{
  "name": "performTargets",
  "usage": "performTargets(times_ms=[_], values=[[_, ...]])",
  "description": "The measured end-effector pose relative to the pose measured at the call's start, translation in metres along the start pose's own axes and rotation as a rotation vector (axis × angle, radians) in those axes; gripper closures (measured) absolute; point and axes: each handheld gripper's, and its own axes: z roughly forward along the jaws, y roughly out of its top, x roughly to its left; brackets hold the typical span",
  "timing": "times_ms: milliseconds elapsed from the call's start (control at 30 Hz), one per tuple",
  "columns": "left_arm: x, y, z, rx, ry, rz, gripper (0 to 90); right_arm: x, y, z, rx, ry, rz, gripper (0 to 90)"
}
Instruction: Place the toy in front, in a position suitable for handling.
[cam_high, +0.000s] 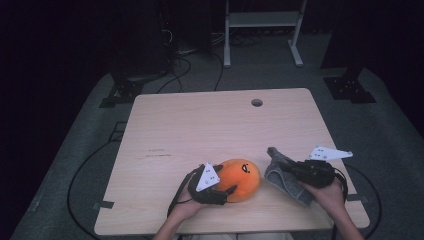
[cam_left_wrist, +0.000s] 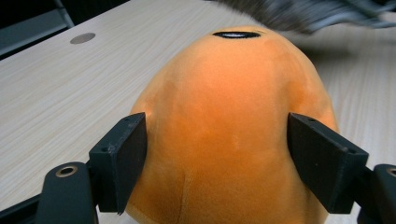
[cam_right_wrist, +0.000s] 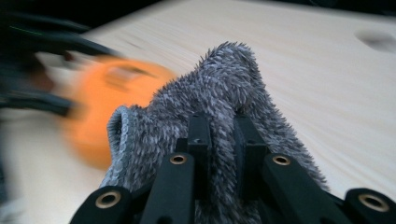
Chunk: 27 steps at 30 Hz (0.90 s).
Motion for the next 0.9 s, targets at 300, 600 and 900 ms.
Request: performTargets(times_ms=[300, 600, 900], values=[[0.003, 0.001, 0.005, -0.016, -0.002, -0.023, 23.2, 0.06, 0.004, 0.04, 0.097, 0.098, -0.271, 68.3], [0.0, 0.003, 0.008, -0.005, -0.029, 0.003, 24.9, 0.07, -0.002, 0.05, 0.01, 0.017, -0.317, 56.0], [0.007, 0.001, 0.006, -0.024, -0.059, -0.004, 26.3, 0.061, 0.002, 0.053, 0.029, 0.003, -0.273, 78.0]])
